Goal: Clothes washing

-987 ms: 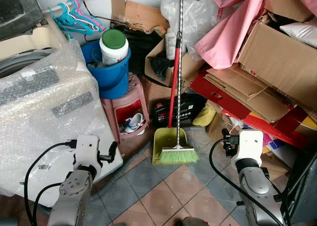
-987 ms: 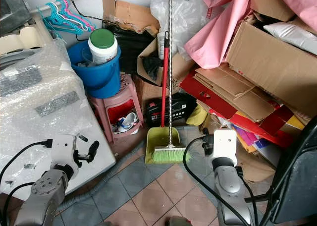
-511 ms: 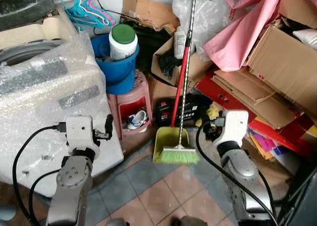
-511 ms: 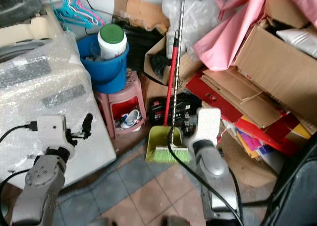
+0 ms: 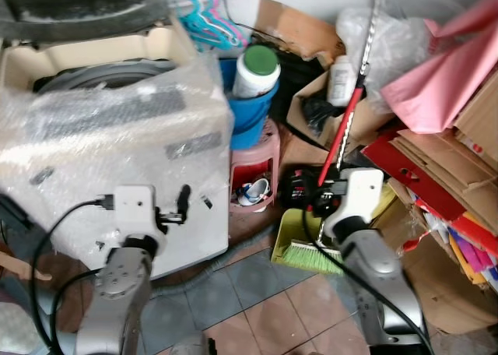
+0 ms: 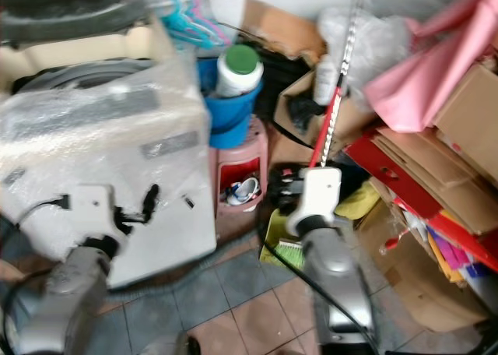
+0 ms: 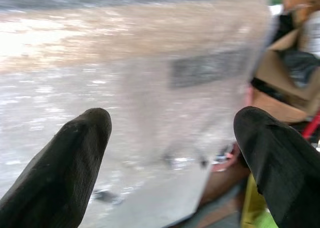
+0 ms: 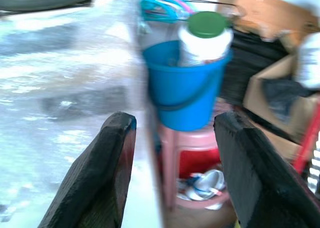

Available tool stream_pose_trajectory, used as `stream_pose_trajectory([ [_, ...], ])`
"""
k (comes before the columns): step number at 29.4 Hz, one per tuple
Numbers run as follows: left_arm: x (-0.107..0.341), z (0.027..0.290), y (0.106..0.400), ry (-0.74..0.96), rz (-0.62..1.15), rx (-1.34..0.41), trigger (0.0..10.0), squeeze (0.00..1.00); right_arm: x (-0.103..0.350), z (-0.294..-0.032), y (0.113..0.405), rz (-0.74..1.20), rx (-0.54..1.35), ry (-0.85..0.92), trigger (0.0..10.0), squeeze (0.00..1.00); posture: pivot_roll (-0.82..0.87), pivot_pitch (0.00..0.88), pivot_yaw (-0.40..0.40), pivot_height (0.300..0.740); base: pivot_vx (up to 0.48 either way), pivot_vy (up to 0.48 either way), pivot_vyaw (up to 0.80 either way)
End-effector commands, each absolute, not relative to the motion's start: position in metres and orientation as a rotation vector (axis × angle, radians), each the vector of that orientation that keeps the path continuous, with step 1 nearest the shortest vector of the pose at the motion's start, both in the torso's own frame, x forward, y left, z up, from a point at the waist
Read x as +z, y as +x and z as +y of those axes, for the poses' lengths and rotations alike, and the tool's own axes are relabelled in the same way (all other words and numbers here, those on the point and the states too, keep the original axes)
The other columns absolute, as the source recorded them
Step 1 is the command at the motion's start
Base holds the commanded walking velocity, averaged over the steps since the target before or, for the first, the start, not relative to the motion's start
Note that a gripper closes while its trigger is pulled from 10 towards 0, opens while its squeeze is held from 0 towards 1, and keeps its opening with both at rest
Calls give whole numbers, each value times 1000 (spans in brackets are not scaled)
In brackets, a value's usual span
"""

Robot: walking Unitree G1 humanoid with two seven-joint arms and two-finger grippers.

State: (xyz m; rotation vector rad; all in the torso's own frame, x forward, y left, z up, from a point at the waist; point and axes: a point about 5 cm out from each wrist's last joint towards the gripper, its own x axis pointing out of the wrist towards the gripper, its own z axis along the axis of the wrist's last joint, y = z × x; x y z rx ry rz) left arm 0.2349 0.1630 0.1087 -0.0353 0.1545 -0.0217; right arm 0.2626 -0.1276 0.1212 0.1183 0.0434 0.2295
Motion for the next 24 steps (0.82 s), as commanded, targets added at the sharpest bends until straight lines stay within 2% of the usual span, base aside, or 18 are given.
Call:
stream_pose_trajectory([
  [1, 119, 159, 237, -31, 112, -43, 10000, 0, 122, -136, 261, 50, 209, 116, 10000, 0, -11, 6, 10, 740, 0, 480, 800],
  [22, 122, 158, 238, -13, 104, -2, 10000, 0, 119, -133, 262, 57, 214, 167, 10000, 0, 0, 0, 15, 740, 0, 480, 800],
  [24, 122, 160, 238, -3, 97, 25, 10000, 0, 118, -134, 262, 62, 206, 176, 10000, 0, 0, 0, 12, 740, 0, 126, 800],
])
